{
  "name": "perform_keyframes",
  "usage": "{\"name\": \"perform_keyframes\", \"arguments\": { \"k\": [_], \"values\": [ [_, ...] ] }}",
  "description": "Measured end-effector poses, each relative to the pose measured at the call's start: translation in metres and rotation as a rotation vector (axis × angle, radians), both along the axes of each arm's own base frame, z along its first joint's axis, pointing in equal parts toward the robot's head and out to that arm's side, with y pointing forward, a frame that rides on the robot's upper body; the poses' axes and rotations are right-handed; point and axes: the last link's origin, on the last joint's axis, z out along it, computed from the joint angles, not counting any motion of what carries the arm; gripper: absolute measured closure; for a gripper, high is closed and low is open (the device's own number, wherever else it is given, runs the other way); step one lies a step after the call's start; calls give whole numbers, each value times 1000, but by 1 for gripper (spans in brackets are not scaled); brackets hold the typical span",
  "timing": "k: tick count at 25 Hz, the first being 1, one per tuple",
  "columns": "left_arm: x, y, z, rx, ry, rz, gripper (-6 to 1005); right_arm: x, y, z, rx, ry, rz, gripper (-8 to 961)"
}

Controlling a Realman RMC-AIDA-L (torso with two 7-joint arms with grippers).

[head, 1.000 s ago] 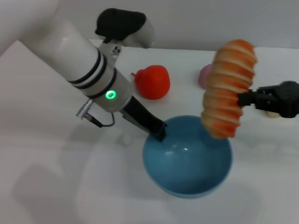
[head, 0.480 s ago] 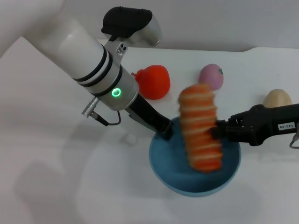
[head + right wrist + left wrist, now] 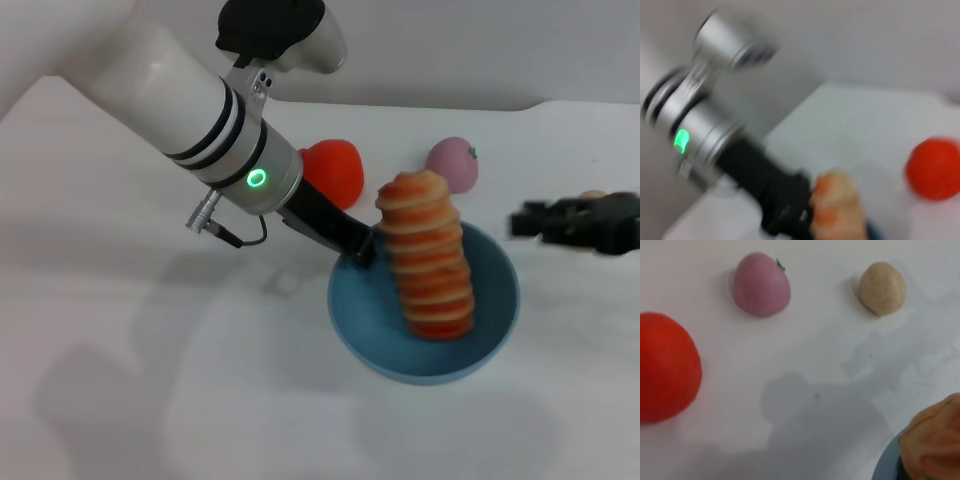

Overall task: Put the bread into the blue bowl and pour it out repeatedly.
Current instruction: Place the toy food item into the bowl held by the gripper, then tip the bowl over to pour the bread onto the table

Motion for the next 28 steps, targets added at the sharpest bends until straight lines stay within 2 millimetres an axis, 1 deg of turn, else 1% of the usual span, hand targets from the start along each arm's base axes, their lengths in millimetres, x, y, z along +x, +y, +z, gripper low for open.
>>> {"name": "perform_keyframes", "arguments": {
  "k": [2,4,7,9,12,13,14,16,20,23,24,25,28],
  "values": [
    [1,3,0,21,-4,-11,979,13,-3,14,62,50,-68,494],
    [3,11,1,73,-20,-32,978,32,-12,28,129,97,-151,494],
    [5,23,2,160,-46,-68,978,58,-26,44,208,153,-269,494],
    [8,32,3,235,-69,-96,978,75,-39,50,245,180,-341,494],
    [12,43,1,344,-97,-150,978,100,-59,53,277,193,-444,494],
    [16,45,-3,384,-103,-189,978,112,-70,51,284,196,-498,494],
    [18,47,-6,419,-107,-230,978,112,-70,51,284,196,-498,494],
    [22,48,-13,484,-110,-324,979,121,-80,46,272,187,-535,494],
    [20,48,-29,589,-89,-502,979,129,-90,39,239,157,-573,494],
    [10,48,-39,701,-49,-655,979,131,-93,34,218,165,-589,494],
    [0,48,-42,769,-17,-745,979,131,-94,31,210,174,-594,494],
    [0,48,-42,769,-17,-745,979,131,-94,31,210,174,-594,495],
    [-8,45,-42,831,6,-848,979,132,-95,29,202,179,-598,495]
  ]
}}
